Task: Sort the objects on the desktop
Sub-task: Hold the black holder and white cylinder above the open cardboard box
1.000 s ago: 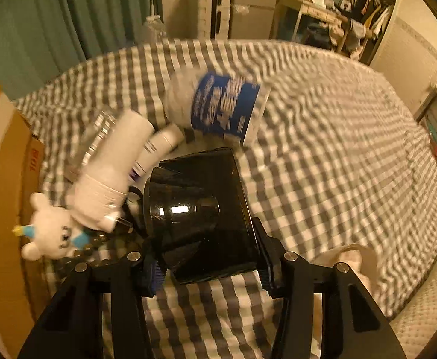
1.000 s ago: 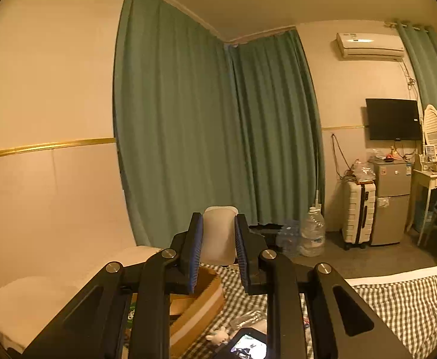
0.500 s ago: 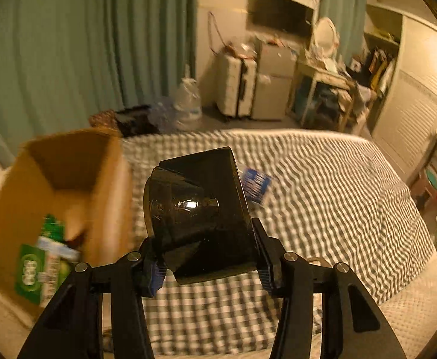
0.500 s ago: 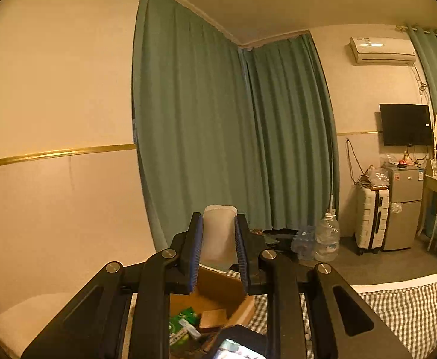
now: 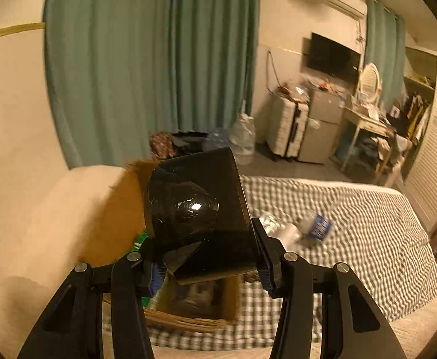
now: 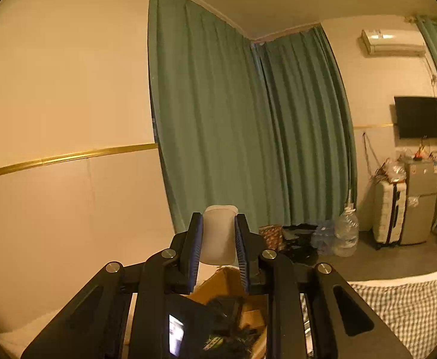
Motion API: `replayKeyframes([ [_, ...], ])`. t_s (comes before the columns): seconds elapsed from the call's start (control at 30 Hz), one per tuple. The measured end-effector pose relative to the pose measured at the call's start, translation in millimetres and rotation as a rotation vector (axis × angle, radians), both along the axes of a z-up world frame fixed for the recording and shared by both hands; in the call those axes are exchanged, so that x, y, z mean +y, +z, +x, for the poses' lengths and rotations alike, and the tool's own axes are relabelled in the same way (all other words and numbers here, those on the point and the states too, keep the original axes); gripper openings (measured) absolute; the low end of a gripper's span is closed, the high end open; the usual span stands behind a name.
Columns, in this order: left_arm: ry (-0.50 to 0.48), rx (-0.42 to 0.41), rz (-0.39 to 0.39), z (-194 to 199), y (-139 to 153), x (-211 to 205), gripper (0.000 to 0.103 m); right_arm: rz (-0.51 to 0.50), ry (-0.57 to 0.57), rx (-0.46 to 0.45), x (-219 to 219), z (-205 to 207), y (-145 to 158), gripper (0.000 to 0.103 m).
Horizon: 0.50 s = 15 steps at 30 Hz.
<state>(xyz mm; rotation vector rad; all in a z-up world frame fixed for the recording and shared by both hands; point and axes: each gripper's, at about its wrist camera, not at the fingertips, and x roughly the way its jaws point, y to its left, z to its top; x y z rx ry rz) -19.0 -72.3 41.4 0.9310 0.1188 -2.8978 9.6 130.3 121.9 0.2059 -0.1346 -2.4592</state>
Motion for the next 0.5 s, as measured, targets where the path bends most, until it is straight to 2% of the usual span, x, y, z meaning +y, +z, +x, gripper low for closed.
replayKeyframes([
  [0.13,0.005,0.025,-0.049,-1.5,11.2,-16.2,0.05,0.012,0.006,-0.03,-12.3,-12.8,-16.6,0.02],
  [0.3,0.013,0.009,-0.08,-15.5,7.3,-32.8,0.05,0.012,0.015,-0.087,-23.9,-42.2,-46.9,0.02],
  [0.5,0.041,-0.047,-0.014,-32.8,-11.9,-58.5,0.05,0.024,0.036,-0.178,-37.3,-72.0,-96.8,0.02],
])
